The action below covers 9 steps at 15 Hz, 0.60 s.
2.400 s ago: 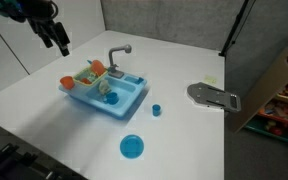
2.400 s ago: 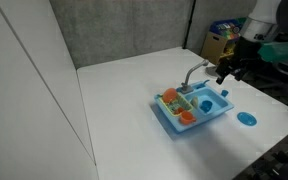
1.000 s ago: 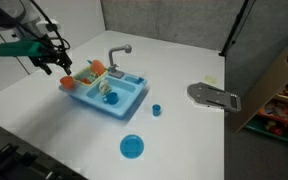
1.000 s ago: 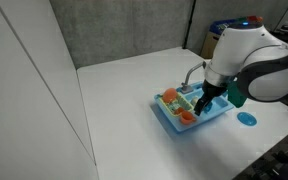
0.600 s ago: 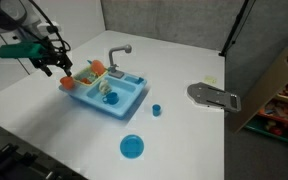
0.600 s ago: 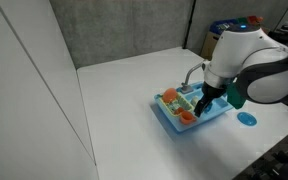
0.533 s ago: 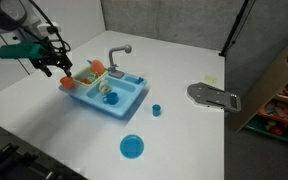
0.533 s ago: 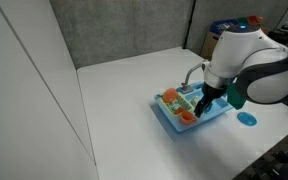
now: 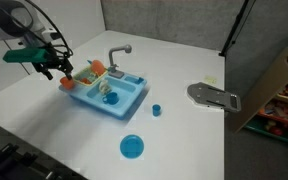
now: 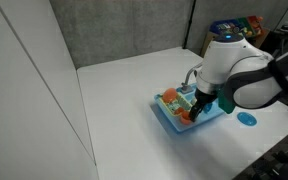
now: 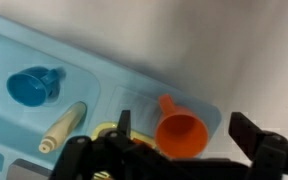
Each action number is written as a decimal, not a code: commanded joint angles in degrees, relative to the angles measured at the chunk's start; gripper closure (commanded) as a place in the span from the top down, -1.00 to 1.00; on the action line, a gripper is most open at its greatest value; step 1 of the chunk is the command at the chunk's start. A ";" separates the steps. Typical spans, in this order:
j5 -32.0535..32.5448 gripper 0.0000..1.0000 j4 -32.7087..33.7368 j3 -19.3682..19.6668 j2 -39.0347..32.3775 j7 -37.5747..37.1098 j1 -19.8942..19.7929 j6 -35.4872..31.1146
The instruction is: Put the orange mug on the blue plate
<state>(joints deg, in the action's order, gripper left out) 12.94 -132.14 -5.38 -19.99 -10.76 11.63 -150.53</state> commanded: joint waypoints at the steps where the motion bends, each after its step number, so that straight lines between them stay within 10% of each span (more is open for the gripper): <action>1: 1.11 1.00 4.50 1.18 -3.01 0.39 1.71 0.64; 9: 3.15 1.00 8.85 3.68 -7.26 0.13 4.31 0.86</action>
<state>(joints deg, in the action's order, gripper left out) 15.23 -125.66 -2.34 -25.24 -10.85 15.29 -150.56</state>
